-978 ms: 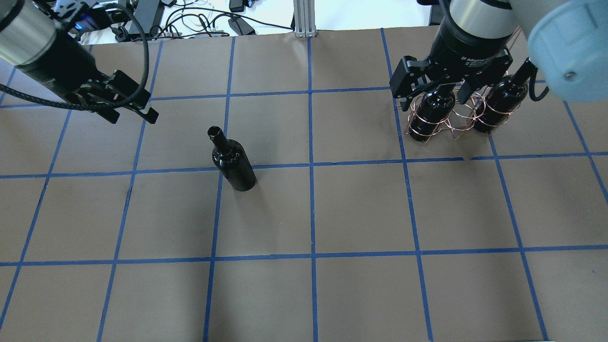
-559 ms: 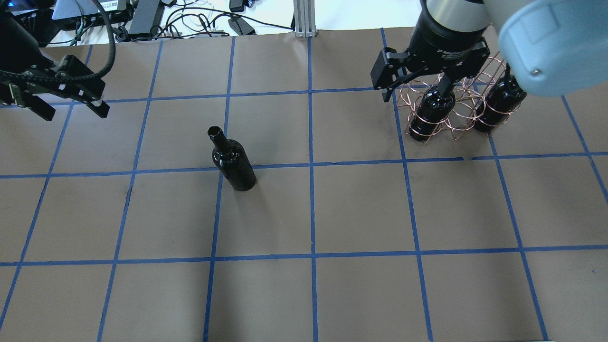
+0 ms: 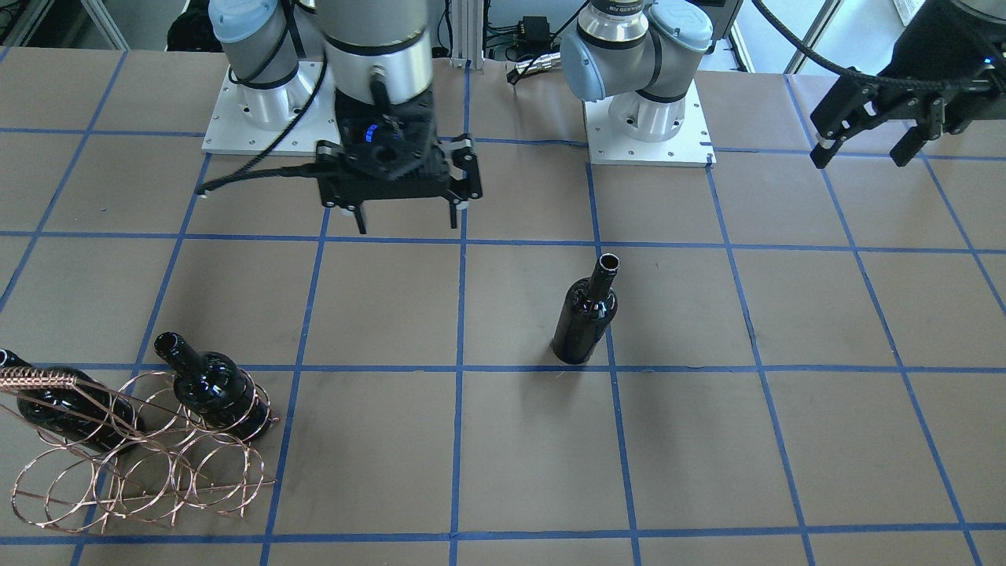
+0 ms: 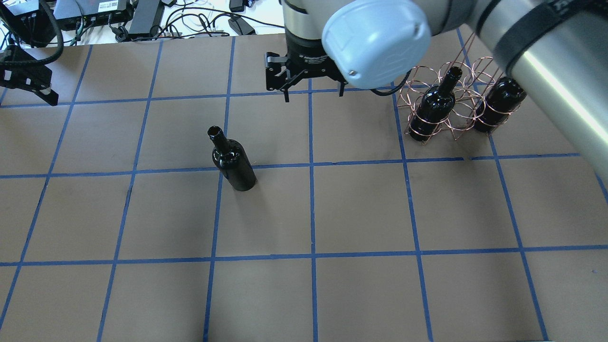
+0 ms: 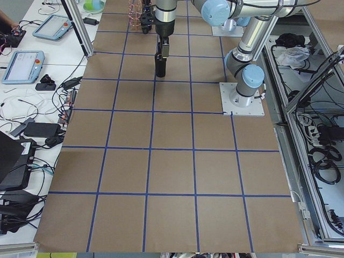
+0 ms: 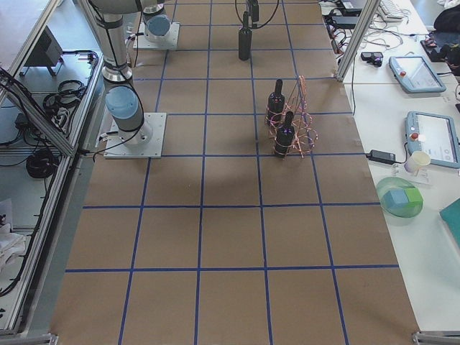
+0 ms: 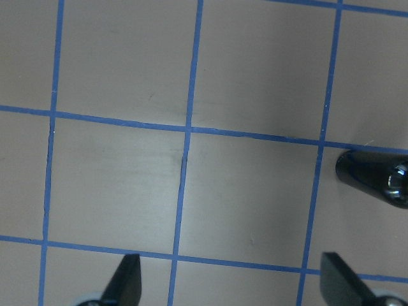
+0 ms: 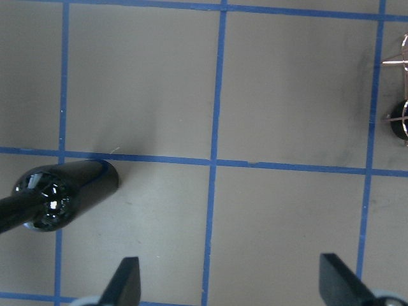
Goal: Place wine into wine basket
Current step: 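Move the right gripper over the standing bottle and grasp its neck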
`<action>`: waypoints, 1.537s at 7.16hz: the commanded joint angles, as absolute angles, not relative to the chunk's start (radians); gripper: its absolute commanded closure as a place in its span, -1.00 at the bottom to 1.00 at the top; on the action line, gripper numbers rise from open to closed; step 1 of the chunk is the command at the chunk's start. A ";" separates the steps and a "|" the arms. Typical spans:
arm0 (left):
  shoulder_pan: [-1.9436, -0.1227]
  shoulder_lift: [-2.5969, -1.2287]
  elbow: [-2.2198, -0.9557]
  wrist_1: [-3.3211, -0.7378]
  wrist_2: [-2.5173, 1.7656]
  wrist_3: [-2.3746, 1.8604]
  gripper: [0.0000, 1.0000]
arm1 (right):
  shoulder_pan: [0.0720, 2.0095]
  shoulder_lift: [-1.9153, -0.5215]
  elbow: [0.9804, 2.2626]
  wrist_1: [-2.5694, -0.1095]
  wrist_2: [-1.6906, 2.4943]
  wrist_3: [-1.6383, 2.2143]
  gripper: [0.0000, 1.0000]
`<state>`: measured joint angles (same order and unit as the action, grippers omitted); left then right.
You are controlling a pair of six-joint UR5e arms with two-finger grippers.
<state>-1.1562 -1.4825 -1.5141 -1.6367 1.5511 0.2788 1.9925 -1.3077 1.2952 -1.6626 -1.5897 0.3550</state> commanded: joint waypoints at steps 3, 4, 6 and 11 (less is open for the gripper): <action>-1.124 -1.483 -1.537 -1.603 1.555 0.275 -1.00 | 2.111 -1.235 1.279 -1.747 -1.539 0.543 -1.00; -1.123 -1.483 -1.537 -1.603 1.555 0.270 -1.00 | 2.127 -1.230 1.279 -1.758 -1.516 0.564 -1.00; -1.123 -1.485 -1.537 -1.603 1.557 0.271 -1.00 | 2.154 -1.210 1.270 -1.792 -1.511 0.609 -1.00; -1.123 -1.486 -1.537 -1.600 1.557 0.270 -1.00 | 2.174 -1.076 1.198 -1.916 -1.493 0.652 -1.00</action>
